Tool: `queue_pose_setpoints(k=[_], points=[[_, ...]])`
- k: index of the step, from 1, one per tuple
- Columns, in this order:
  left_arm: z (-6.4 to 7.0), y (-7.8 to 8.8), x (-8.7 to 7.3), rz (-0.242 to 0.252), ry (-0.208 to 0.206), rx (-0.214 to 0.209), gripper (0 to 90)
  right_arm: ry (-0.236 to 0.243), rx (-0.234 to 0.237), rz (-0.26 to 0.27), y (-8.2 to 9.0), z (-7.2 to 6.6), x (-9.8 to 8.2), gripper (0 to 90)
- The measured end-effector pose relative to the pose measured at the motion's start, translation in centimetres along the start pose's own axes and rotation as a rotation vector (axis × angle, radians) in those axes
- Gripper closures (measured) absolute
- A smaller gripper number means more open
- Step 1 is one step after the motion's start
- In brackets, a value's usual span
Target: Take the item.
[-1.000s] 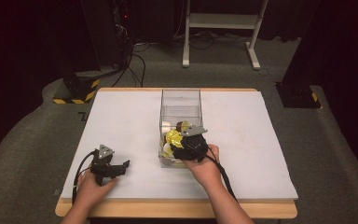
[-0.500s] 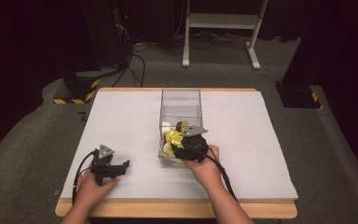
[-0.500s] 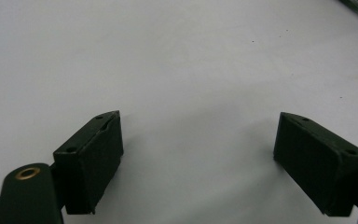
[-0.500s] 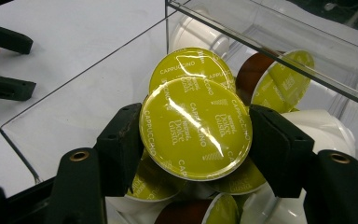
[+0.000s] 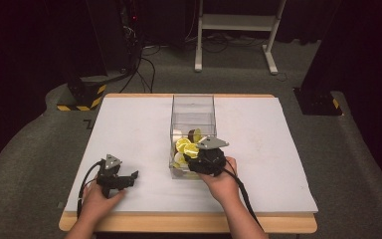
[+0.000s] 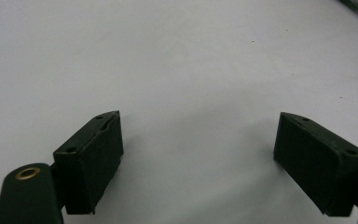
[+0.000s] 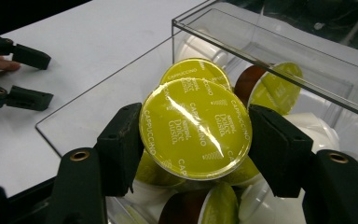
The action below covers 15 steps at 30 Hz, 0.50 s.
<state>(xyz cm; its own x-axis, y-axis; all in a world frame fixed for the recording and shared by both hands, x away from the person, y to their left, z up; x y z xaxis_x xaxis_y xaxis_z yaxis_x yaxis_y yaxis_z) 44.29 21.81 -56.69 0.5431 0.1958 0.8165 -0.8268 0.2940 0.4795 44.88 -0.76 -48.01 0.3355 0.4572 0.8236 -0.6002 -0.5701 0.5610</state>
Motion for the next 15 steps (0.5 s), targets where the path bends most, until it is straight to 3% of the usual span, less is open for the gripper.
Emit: queue_pose_setpoints(k=[7,15], points=[[0.0,0.0,0.0,0.001,0.001,0.0,15.8,0.004,0.005,0.036,0.8,0.0,0.3,38.5],[0.0,0.0,0.0,0.001,0.001,0.0,15.8,-0.023,0.008,0.062,1.7,0.5,0.4,38.5]])
Point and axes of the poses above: each handheld gripper's, and its own axes: y roughly backward along the jaws, x roughly out of its top, z roughly to its right, the point moved 10 cm from there along -y, roughly forward along the jaws, and after that the axes turned 5 degrees about y, right-handed, at the moved point
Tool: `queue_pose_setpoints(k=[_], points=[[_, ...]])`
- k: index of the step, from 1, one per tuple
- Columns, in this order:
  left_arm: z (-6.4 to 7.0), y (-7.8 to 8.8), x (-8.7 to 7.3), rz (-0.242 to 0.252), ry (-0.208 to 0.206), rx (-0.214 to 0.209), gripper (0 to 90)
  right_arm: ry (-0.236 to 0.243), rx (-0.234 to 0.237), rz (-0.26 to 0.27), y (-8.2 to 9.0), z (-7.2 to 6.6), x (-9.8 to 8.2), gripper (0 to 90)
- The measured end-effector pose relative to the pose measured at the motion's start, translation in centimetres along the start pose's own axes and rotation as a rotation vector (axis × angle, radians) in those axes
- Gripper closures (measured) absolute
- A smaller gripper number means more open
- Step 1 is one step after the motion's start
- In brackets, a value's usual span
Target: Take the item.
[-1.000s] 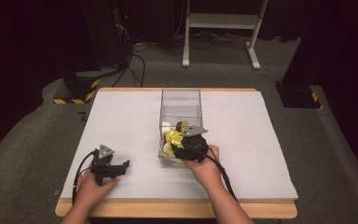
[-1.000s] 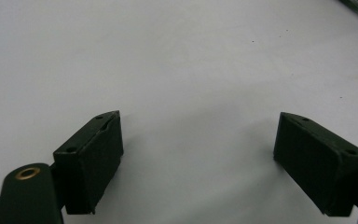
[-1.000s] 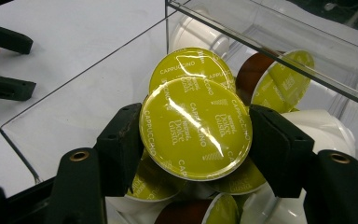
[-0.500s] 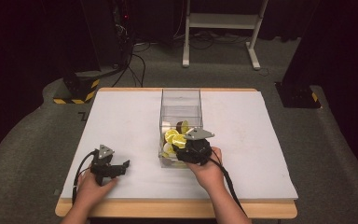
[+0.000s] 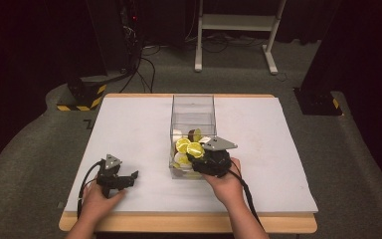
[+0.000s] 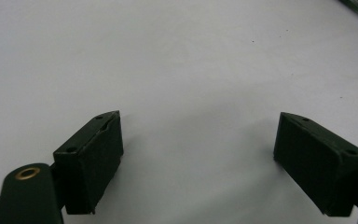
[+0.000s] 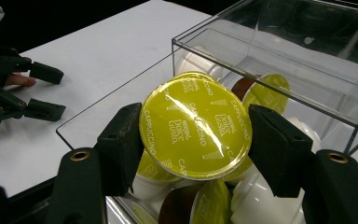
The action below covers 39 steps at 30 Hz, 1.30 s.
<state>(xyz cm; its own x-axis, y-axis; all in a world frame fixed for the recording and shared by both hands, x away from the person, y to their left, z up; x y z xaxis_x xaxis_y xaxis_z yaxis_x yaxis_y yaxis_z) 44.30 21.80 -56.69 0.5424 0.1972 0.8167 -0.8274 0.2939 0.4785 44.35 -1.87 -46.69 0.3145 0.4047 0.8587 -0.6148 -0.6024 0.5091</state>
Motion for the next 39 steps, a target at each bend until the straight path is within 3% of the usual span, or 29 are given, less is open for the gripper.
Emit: queue_pose_setpoints(k=[11,39], points=[[0.0,0.0,0.0,0.0,0.001,0.0,15.8,-0.027,-0.016,0.026,1.4,0.9,-0.2,38.5],[0.0,0.0,0.1,0.006,0.006,0.0,15.8,-0.041,-0.06,0.035,3.3,2.7,-0.7,38.5]])
Point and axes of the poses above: each handheld gripper's, and its own axes: y roughly backward along the jaws, x roughly out of its top, z roughly to its right, the point moved 10 cm from there along -y, roughly forward along the jaws, and after that the axes turned 5 degrees about y, right-handed, at the moved point
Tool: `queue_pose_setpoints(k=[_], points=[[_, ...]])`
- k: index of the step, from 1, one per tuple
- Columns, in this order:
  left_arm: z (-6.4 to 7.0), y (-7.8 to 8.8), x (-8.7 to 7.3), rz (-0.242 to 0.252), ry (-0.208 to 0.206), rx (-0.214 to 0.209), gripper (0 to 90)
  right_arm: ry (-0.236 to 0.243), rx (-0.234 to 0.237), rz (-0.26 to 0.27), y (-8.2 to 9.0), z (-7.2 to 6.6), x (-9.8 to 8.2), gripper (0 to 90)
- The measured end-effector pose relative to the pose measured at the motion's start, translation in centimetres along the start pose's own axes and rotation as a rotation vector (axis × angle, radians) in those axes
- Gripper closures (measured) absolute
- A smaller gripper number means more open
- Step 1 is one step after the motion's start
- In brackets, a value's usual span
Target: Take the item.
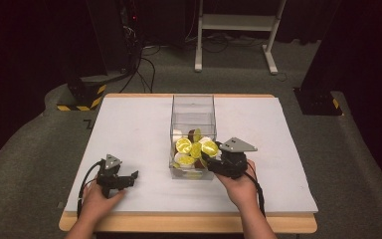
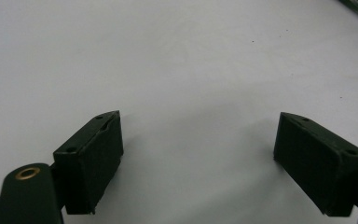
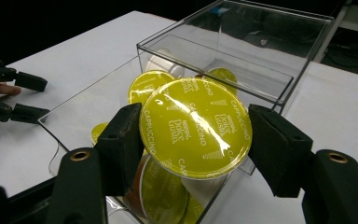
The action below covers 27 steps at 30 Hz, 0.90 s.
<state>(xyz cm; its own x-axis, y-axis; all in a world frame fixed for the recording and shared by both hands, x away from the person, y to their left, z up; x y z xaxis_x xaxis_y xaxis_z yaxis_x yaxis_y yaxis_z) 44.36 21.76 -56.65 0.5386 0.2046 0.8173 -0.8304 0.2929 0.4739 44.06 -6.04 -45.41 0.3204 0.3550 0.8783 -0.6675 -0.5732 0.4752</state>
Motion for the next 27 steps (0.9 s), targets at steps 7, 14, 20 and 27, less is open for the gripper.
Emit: queue_pose_setpoints(k=[7,14,20,27], points=[[0.0,0.0,0.0,0.0,0.0,0.0,15.8,-0.006,-0.011,0.006,0.4,0.6,0.0,38.5],[0.0,0.0,0.0,0.0,-0.001,0.001,15.8,-0.009,-0.025,0.01,0.7,1.3,0.1,38.5],[0.0,0.0,0.0,0.0,-0.001,0.0,15.8,-0.016,-0.035,0.014,1.0,1.9,0.0,38.6],[0.0,0.0,0.0,0.0,0.001,0.0,15.8,-0.025,-0.055,0.02,1.4,2.7,0.0,38.6]])
Point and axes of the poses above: each handheld gripper's, and its own axes: y roughly backward along the jaws, x roughly out of its top, z roughly to its right, the point moved 10 cm from there along -y, roughly forward along the jaws, and after that the axes turned 5 degrees about y, right-handed, at the moved point
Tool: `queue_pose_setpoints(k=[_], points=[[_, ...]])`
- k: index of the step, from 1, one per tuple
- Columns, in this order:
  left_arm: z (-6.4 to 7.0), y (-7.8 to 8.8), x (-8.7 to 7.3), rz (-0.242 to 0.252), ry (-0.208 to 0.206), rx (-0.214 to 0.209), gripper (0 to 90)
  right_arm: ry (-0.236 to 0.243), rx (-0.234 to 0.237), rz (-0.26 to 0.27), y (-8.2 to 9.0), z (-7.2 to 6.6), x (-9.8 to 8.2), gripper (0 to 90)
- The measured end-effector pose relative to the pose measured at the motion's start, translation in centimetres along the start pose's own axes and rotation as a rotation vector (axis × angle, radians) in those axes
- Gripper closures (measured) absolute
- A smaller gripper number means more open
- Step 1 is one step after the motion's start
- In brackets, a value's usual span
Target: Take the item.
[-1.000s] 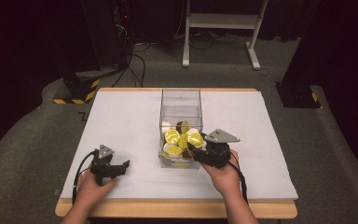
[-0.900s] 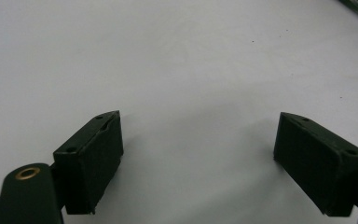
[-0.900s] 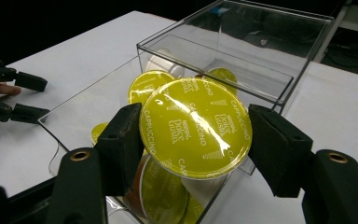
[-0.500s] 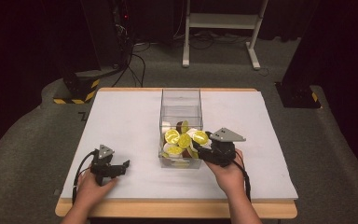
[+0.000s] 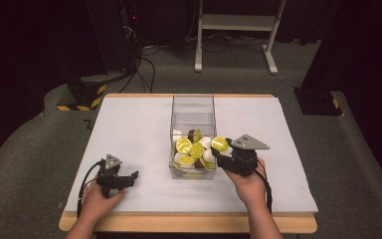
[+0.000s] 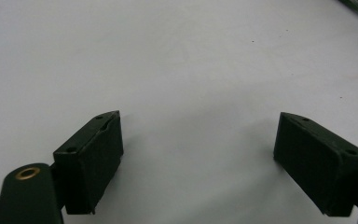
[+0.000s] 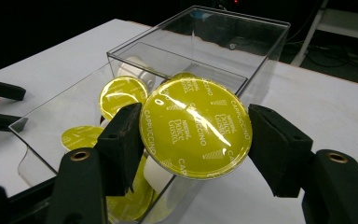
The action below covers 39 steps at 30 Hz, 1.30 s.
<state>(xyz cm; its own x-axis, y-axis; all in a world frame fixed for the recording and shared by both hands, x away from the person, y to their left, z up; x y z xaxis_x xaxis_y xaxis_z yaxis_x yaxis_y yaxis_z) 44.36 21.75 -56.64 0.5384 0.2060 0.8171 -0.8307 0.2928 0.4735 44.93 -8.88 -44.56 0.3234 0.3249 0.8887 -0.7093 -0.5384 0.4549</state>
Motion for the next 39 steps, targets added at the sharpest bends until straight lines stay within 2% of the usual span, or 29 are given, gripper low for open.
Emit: queue_pose_setpoints(k=[4,12,18,25,36,39], points=[[0.0,0.0,0.0,0.0,-0.001,0.0,15.8,-0.005,-0.015,0.002,0.2,0.6,-0.1,38.5],[0.0,0.0,0.0,-0.002,-0.003,0.0,15.8,-0.031,-0.09,-0.005,0.7,3.5,-0.8,38.6],[0.0,0.0,0.0,0.0,0.0,0.0,15.8,-0.064,-0.13,-0.009,0.8,5.5,-1.7,38.6],[-0.1,0.0,-0.1,-0.007,-0.008,0.0,15.8,-0.097,-0.173,-0.036,0.6,7.8,-3.2,38.6],[-0.1,0.0,-0.1,-0.007,-0.008,0.0,15.8,-0.124,-0.231,-0.083,0.0,10.3,-5.5,38.6],[0.0,0.0,-0.1,-0.006,-0.007,0.0,15.8,-0.147,-0.248,-0.108,-0.3,11.3,-6.8,38.6]])
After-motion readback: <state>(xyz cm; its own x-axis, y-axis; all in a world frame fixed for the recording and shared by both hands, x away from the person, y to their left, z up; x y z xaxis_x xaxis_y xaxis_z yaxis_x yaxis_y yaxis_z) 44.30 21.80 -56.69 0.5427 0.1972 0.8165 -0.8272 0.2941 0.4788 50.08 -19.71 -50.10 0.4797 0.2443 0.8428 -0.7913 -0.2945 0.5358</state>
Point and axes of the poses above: each handheld gripper's, and its own axes: y roughly backward along the jaws, x roughly out of its top, z roughly to its right, the point moved 10 cm from there along -y, roughly forward along the jaws, and after that the axes turned 5 degrees about y, right-handed, at the moved point
